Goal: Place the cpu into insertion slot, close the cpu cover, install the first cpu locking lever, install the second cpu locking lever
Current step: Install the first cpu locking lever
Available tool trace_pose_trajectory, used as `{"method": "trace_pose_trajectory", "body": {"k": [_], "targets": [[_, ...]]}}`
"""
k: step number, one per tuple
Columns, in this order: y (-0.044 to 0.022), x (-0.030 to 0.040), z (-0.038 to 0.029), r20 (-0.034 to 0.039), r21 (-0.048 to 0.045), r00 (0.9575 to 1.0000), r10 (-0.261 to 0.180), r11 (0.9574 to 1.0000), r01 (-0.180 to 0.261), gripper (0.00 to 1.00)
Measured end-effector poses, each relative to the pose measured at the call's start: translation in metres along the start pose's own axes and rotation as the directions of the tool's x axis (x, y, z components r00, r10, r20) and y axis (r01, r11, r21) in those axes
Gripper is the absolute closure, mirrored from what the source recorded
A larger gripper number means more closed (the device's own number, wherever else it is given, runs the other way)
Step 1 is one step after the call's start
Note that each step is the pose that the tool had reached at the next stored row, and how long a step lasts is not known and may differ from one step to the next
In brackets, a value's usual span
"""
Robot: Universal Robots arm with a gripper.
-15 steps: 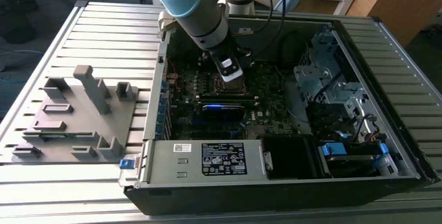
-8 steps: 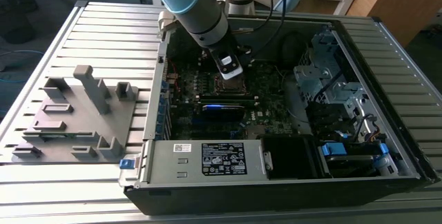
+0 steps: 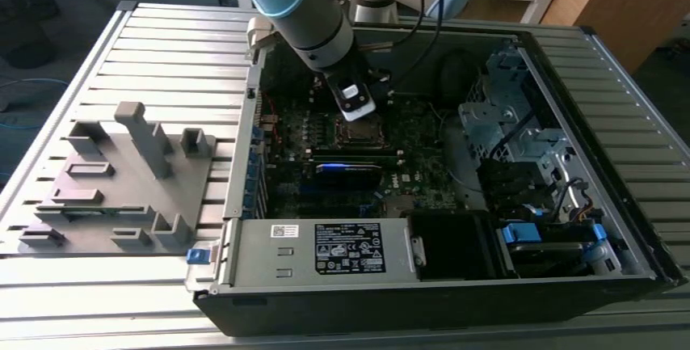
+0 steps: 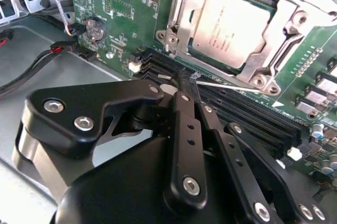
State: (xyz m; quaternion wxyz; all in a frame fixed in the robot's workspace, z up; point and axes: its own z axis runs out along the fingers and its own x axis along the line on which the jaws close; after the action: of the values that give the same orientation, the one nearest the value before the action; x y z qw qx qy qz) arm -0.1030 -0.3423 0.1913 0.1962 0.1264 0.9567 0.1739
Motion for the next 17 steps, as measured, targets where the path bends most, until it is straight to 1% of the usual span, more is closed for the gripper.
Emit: {"method": "trace_pose_trajectory", "body": {"k": [9,15,17], "targets": [[0.0027,0.0018,0.0015,0.0149,0.0125,0.9993,0.033,0.9994,-0.033,0.89],[0.0039,0.0025,0.0018,0.0158,0.0131,0.9993,0.035,0.9993,-0.035,0.89],[0.0045,0.0022,0.0009,0.0156,0.0135,0.9993,0.035,0.9993,-0.035,0.89]]}}
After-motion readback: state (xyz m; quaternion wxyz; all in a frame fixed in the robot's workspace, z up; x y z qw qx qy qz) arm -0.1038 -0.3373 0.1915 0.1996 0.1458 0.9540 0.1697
